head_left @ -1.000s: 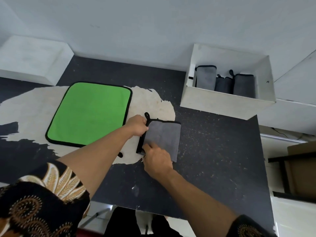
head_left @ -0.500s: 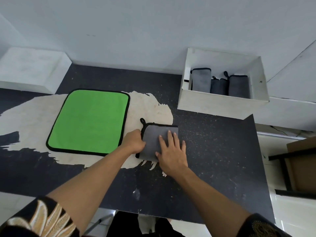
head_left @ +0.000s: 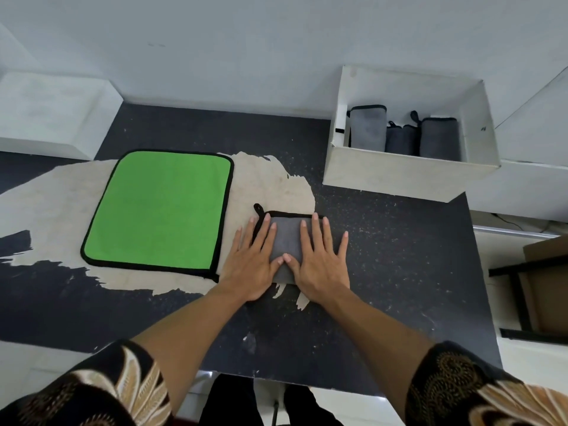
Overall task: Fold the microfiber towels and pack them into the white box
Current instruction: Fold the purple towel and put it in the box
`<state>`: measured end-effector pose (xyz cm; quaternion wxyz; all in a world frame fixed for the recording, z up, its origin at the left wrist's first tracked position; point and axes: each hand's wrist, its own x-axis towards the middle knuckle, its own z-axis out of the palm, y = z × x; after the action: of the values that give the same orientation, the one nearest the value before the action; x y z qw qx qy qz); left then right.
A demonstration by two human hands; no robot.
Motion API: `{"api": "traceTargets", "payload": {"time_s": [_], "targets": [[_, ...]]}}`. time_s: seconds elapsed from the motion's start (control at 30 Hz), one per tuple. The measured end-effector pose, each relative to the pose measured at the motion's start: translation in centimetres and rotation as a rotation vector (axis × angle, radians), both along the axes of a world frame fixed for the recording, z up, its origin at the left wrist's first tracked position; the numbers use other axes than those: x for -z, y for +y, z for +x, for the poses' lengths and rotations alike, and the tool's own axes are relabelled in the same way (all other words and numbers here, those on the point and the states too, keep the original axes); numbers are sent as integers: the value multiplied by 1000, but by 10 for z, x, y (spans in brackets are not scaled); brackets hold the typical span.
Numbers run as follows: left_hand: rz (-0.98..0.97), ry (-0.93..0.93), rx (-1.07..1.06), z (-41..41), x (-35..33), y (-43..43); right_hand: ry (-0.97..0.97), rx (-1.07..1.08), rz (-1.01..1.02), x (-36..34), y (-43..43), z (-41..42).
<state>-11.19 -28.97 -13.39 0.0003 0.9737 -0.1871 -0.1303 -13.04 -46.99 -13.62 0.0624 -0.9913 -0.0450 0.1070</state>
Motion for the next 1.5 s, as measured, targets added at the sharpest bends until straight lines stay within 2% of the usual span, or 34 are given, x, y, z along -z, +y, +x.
{"api": "traceTargets", "payload": {"time_s": [0.27,0.4,0.47,0.53,0.6,0.67,0.73,0.8,0.87,0.93,1.0,1.07,1.1,1.17,1.3,1.5], "targets": [[67,22,11,3,-15,2,40,44,-57,-19,-6,-6],[51,-56,242,-10,-24,27,-64,-46,2,-26,-18,-36],[84,30,302,-20,-22,40,48,-110,2,-23,-20,-52],[102,64,300,-29,-22,44,120,-69,17,-23,-17,-61],[19,41,208,-33,-29,38,48,127,103,-31,-7,-59],[-167,-19,-59,-34,-37,28,-50,418,238,-41,3,-51],[-356,-22,-375,-28,-43,18,15,623,417,-50,9,-39],[-426,106,-544,-18,-47,7,147,696,475,-55,10,-28],[-391,232,-550,-13,-50,-2,252,755,474,-58,6,-22],[-264,275,-481,-16,-55,-11,311,824,501,-61,-4,-24],[-151,151,-394,-18,-61,-18,359,866,522,-63,-13,-30],[-173,46,-324,-11,-69,-34,380,879,534,-65,-19,-36],[-199,67,-324,-4,-73,-47,381,878,533,-66,-21,-38],[-203,158,-369,15,-78,-74,369,865,516,-65,-21,-40],[-199,147,-363,35,-72,-127,296,807,497,-59,-17,-45],[-129,311,-478,45,-55,-164,163,753,479,-55,-14,-52]]}}
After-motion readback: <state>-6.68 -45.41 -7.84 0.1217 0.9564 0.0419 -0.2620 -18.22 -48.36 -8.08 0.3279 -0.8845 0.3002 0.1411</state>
